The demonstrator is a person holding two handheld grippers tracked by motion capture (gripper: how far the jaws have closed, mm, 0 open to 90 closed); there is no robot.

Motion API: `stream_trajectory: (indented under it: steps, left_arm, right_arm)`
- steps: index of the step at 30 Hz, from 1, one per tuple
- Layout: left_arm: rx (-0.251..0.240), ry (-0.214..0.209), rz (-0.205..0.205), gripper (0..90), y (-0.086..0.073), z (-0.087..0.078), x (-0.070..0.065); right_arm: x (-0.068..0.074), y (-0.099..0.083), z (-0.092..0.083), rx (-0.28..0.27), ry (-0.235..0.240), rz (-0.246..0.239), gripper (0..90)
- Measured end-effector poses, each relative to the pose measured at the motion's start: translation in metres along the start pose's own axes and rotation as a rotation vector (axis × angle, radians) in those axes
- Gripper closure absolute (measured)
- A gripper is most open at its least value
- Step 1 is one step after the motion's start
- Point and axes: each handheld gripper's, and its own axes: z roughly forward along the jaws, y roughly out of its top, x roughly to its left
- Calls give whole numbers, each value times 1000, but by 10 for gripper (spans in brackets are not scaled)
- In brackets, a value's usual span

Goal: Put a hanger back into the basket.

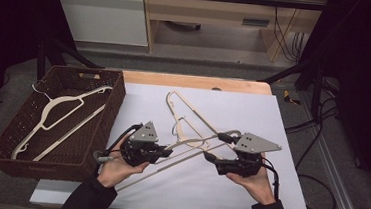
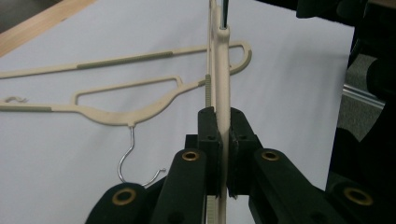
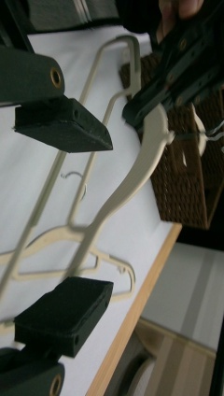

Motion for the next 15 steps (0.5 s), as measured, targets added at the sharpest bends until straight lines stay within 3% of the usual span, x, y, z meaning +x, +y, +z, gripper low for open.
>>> stream_trajectory:
  steps: [4, 8, 11, 15]
  left_arm:
    - [-20, 29, 3, 862, 11, -18, 0]
    - [-52, 49, 10, 862, 23, -41, 2]
    - [-74, 65, 23, 862, 31, -55, 3]
    - [-92, 93, 26, 862, 38, -70, 9]
  right_arm:
    - [-10, -9, -15, -37, -70, 65, 198]
    - [-16, -14, -30, -68, -137, 95, 147]
    - [-22, -17, -38, -78, -216, 111, 106]
    - [-27, -22, -46, -93, -241, 160, 88]
